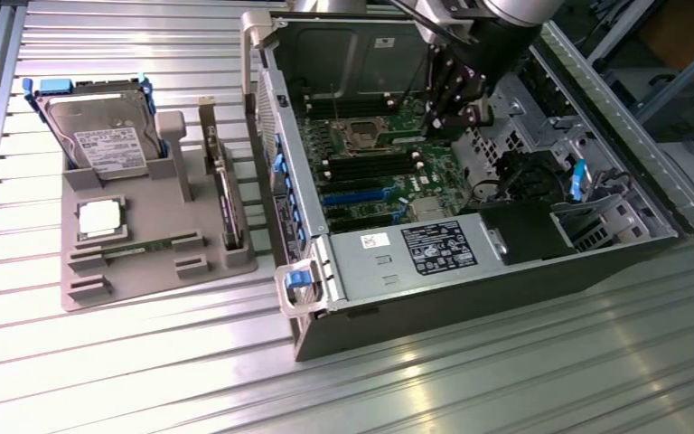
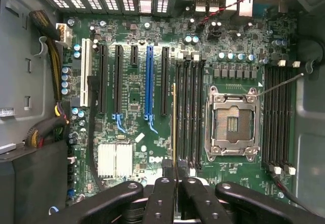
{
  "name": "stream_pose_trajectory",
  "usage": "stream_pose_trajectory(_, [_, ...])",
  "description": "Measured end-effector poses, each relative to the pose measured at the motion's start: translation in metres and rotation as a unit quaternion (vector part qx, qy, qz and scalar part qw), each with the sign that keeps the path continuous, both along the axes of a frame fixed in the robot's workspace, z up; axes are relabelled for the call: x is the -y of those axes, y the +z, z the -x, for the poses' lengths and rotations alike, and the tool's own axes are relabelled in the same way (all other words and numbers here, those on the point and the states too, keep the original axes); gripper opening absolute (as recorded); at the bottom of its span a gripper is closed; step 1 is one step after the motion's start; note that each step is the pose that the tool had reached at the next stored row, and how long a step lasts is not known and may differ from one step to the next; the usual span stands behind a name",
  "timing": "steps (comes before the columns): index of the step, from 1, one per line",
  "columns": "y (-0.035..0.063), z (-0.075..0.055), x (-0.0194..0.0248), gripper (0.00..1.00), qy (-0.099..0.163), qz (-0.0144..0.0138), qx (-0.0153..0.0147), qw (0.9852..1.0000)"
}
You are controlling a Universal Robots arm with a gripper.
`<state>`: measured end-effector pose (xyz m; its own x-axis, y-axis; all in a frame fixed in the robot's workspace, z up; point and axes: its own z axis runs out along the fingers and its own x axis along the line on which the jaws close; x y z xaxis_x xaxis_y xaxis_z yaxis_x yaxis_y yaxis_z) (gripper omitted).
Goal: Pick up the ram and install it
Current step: 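Insert the ram into the slot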
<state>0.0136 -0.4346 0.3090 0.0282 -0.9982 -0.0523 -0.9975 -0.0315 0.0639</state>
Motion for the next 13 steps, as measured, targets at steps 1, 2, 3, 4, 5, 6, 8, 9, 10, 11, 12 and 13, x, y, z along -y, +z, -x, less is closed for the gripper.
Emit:
stream_pose_trajectory(1, [-0.0016, 0.000, 0.0000, 0.12, 0.000, 0.0000, 0.0000, 1.0000])
stream_pose_trajectory(2, [-0.0027, 0.001, 0.0001, 0.12, 0.000, 0.0000, 0.0000, 1.0000])
stream_pose_trajectory(3, [-0.0034, 0.002, 0.0001, 0.12, 0.000, 0.0000, 0.0000, 1.0000])
stream_pose_trajectory(4, [-0.0041, 0.003, 0.0002, 0.12, 0.000, 0.0000, 0.0000, 1.0000])
stream_pose_trajectory(5, [-0.0061, 0.005, 0.0003, 0.12, 0.000, 0.0000, 0.0000, 1.0000])
stream_pose_trajectory(6, [-0.0086, 0.006, 0.0003, 0.12, 0.000, 0.0000, 0.0000, 1.0000])
stream_pose_trajectory(8, [-0.0127, 0.008, 0.0003, 0.12, 0.000, 0.0000, 0.0000, 1.0000])
stream_pose_trajectory(9, [-0.0142, 0.009, 0.0003, 0.12, 0.000, 0.0000, 0.0000, 1.0000])
stream_pose_trajectory(10, [-0.0160, 0.011, 0.0004, 0.12, 0.000, 0.0000, 0.0000, 1.0000])
stream_pose_trajectory(11, [-0.0179, 0.012, 0.0004, 0.12, 0.000, 0.0000, 0.0000, 1.0000])
stream_pose_trajectory(12, [-0.0197, 0.014, 0.0004, 0.12, 0.000, 0.0000, 0.0000, 1.0000])
stream_pose_trajectory(13, [-0.0222, 0.016, 0.0004, 0.12, 0.000, 0.0000, 0.0000, 1.0000])
